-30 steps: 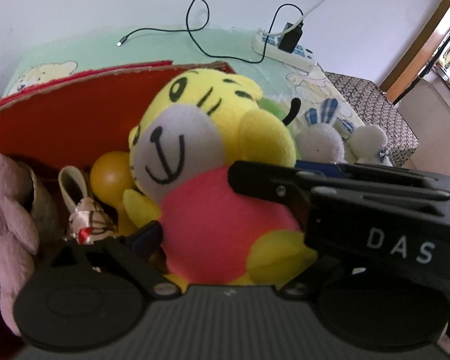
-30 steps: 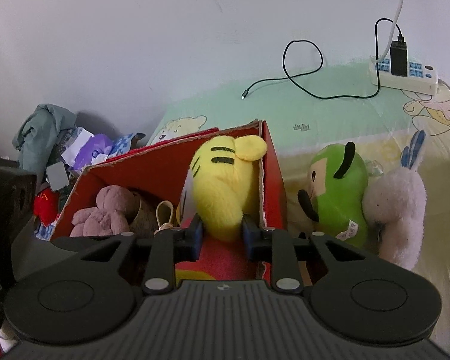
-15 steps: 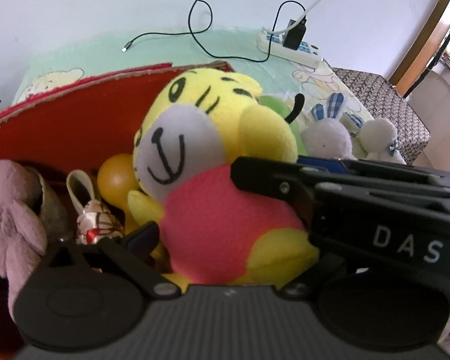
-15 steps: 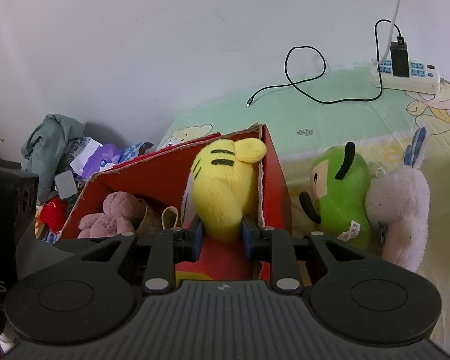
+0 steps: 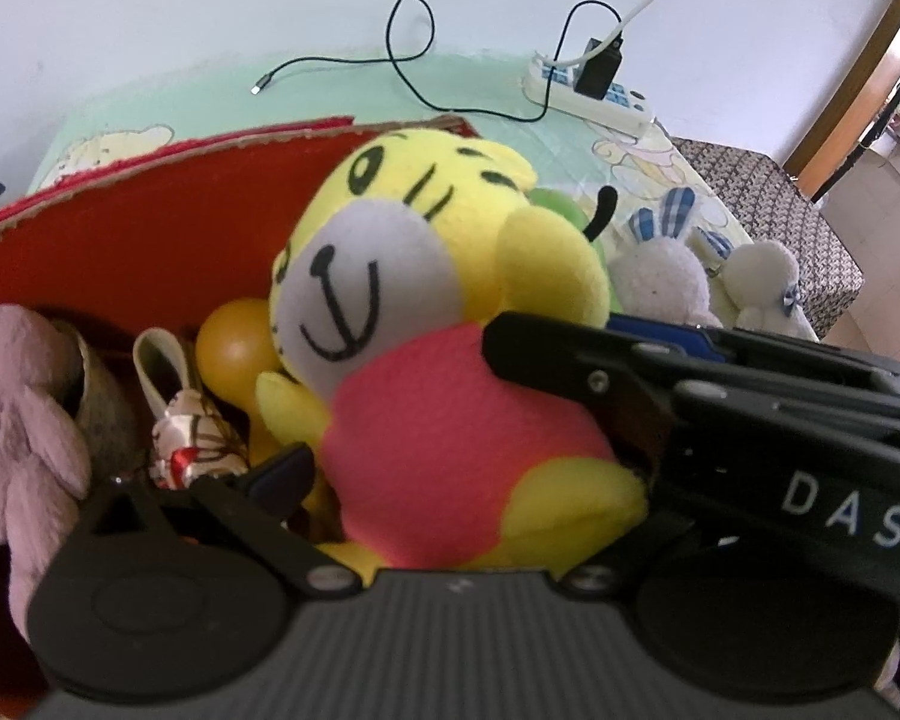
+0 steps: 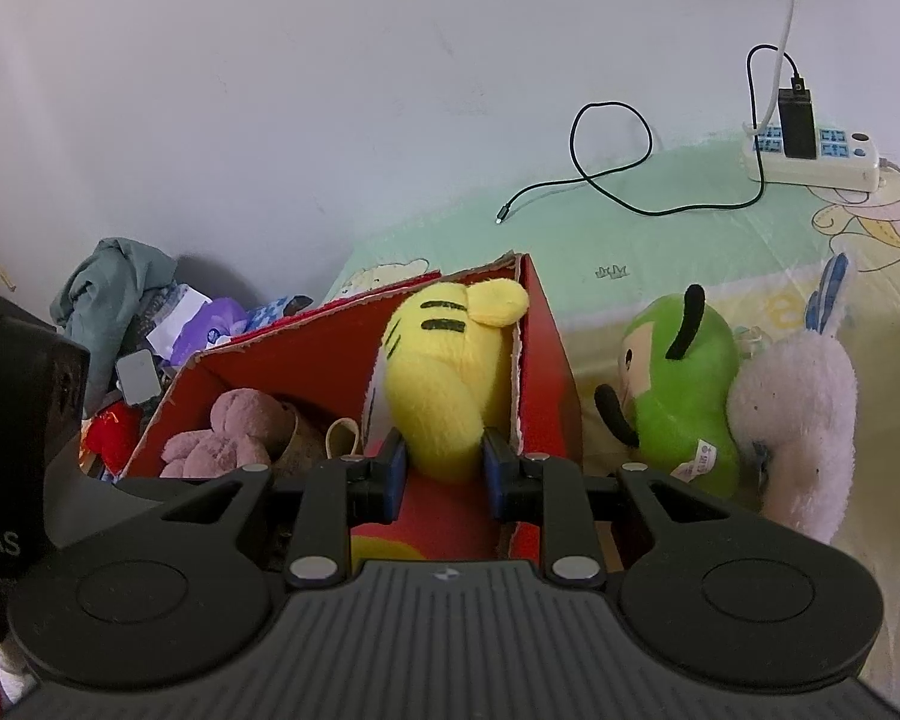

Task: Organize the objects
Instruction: 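Lower the tiger plush into the red box with the right gripper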

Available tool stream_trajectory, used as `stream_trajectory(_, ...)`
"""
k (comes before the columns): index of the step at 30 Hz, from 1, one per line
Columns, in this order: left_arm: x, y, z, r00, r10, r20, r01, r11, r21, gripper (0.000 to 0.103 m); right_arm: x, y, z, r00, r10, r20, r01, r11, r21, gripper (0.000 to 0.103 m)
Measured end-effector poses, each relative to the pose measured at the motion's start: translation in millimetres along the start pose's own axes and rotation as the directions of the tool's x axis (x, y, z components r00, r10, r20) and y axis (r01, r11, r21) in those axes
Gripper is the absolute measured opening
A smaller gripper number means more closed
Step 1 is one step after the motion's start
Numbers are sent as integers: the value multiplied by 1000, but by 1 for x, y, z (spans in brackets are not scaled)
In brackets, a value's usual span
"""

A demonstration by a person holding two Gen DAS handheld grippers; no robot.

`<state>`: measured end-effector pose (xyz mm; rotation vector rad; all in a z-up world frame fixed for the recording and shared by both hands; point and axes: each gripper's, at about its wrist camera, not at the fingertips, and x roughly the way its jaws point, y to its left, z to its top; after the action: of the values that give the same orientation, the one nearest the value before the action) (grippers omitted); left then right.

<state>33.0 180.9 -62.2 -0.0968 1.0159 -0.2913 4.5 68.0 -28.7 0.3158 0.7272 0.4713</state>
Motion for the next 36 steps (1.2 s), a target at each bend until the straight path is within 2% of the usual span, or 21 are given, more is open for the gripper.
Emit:
stream_trajectory(7,3,8,-2,1000,-28,6,28,999,-32,103,-1,-1,-3,1000,8,23,-8,1000,1,26)
stream_trajectory(16,3,7,-3,999,-29,14,29,999,-29,103,-1,-1,-3,1000,9,29,-9,1000,-1,26)
stream_trajectory(26,-16,6,-3,998,-8,67,6,1000,30,102,0,0,4,1000,10,-13,-10,1000,27,25)
stream_trajectory(31,-28,24,-11,997,-33,74,33,999,9,102,0,4,3,1000,-4,-16,5,1000,14,25)
stream_trajectory(36,-51,47,-22,987,-116,116,117,993,-2,102,0,5,2,1000,-12,-12,12,1000,8,25)
